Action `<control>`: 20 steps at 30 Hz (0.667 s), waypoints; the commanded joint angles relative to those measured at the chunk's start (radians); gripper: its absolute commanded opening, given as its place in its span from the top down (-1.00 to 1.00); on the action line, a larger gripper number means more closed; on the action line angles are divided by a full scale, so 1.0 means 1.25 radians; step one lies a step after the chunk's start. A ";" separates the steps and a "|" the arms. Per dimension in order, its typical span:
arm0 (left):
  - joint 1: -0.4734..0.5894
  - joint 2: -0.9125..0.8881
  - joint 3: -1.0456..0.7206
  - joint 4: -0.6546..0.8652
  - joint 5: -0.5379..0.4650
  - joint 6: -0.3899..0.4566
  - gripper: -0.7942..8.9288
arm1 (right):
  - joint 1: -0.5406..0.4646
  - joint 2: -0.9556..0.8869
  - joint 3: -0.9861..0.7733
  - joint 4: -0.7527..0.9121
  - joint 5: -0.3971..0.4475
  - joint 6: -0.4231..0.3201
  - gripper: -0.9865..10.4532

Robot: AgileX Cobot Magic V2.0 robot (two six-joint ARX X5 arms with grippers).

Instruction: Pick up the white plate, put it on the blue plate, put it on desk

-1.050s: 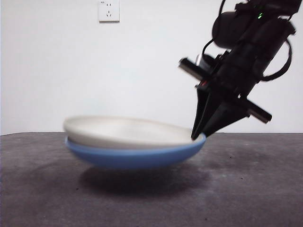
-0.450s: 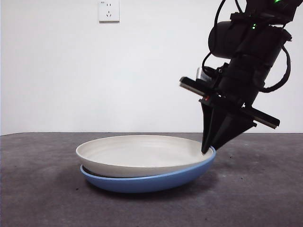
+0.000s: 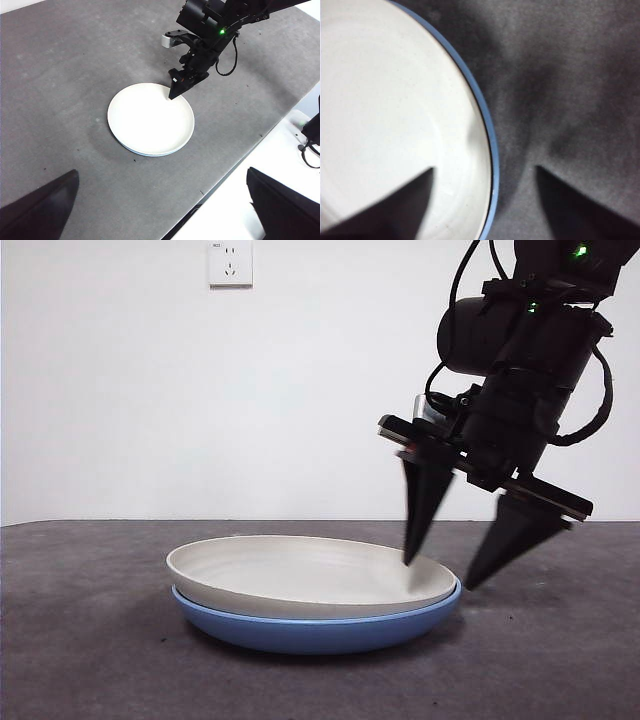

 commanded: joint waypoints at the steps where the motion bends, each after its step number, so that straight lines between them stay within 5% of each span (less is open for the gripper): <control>1: -0.007 0.005 0.013 -0.029 -0.004 0.000 -0.39 | 0.005 -0.005 0.016 0.002 0.000 -0.021 0.03; 12: -0.007 0.005 0.013 -0.029 -0.004 -0.019 -0.39 | 0.020 -0.244 0.020 -0.107 0.032 -0.042 -0.21; 20: -0.007 0.005 0.013 -0.029 -0.004 -0.017 -0.39 | 0.088 -0.500 0.020 -0.250 0.046 -0.062 -0.21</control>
